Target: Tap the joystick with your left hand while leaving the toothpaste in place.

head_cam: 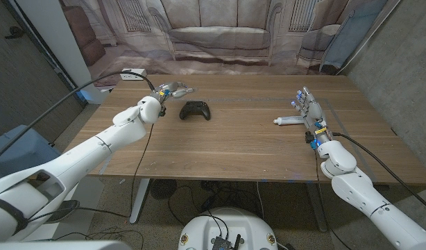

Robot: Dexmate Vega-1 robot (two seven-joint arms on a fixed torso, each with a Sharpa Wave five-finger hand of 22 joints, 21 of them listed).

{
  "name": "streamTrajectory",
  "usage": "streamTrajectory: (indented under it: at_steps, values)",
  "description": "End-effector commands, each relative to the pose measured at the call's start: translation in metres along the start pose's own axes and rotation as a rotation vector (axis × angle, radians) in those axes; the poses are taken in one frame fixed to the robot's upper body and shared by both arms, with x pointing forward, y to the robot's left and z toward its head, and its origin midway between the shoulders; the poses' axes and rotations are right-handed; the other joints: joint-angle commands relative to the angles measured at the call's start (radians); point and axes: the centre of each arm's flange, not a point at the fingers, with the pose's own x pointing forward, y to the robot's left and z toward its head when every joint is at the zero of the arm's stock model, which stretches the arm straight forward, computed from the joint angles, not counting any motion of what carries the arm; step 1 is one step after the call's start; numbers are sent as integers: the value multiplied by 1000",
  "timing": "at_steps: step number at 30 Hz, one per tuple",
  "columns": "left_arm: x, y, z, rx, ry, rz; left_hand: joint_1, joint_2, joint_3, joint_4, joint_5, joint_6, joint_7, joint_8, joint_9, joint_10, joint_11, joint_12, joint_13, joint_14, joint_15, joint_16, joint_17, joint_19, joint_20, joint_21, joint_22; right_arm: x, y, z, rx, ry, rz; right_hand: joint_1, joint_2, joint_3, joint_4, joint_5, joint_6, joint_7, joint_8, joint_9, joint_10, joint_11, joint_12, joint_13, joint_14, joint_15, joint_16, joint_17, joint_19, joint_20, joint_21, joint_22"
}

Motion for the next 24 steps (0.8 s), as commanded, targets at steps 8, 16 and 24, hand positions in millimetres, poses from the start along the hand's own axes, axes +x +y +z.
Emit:
streamTrajectory:
  at_steps: [8, 16, 24]
  values:
    - [-25, 11, -6, -215, -69, 48, 2, 8, 0, -1, -1, 4, 22, 6, 2, 7, 14, 5, 1, 11, 14, 6, 2, 19, -3, 11, 3, -6, -4, 3, -4, -14, 8, -7, 3, 1, -5, 6, 3, -3, 0, 3, 7, -2, -2, 3, 2, 4, -1, 2, 7, 1, -2, 2]
    - [-34, 13, -8, -344, -133, 26, 2, 10, -1, -2, -1, 13, 29, 8, 2, 22, 22, 10, 1, 26, 24, 10, 2, 23, 6, 11, 4, -8, -3, 3, -4, -18, 18, -6, 3, 2, -6, 6, 3, -2, 0, 3, 8, -1, -2, 3, 3, 3, 0, 2, 9, 3, -1, 2]
    - [-43, 16, -9, -430, -176, 23, 2, 12, -1, -3, -2, 22, 36, 10, 2, 39, 24, 17, 1, 38, 26, 13, 2, 24, 12, 9, 4, -9, -3, 4, -2, -26, 11, -5, 3, 1, -7, 6, 13, 8, 4, 3, 22, -8, 3, 3, 13, -7, 3, 1, 17, -3, 1, 2]
